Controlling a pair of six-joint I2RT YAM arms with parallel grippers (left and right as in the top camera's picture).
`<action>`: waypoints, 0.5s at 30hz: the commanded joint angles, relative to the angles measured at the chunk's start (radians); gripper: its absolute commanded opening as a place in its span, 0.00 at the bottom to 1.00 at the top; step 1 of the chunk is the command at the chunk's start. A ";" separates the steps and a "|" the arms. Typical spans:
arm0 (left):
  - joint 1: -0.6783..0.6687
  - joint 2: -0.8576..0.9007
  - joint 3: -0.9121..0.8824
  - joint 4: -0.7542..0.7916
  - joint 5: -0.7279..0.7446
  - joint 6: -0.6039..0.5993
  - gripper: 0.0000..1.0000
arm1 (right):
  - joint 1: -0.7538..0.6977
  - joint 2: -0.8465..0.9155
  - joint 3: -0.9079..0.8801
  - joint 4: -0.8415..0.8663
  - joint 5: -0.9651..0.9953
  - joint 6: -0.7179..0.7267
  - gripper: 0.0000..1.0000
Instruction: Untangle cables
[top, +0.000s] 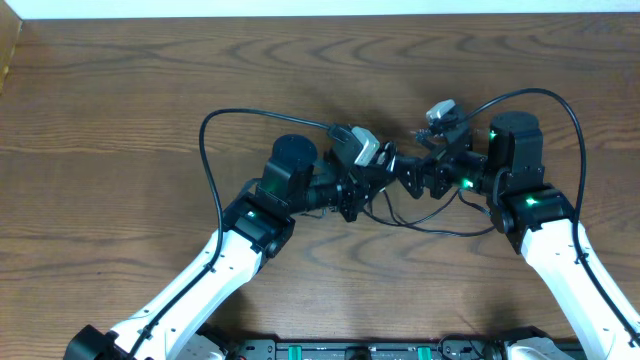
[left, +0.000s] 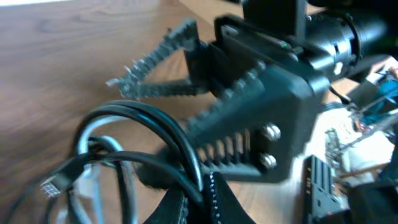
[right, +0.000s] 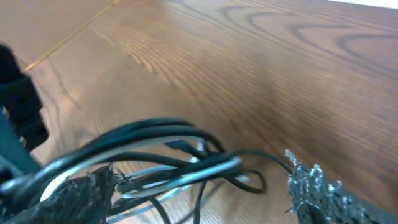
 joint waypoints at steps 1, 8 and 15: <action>-0.006 0.001 0.016 0.096 0.044 -0.063 0.08 | 0.008 -0.004 0.006 0.009 -0.068 -0.034 0.89; -0.008 0.001 0.016 0.250 0.335 -0.154 0.08 | 0.008 -0.004 0.006 0.001 0.094 0.062 0.81; 0.008 0.001 0.016 0.256 0.375 -0.163 0.08 | 0.008 -0.004 0.006 -0.068 0.286 0.128 0.81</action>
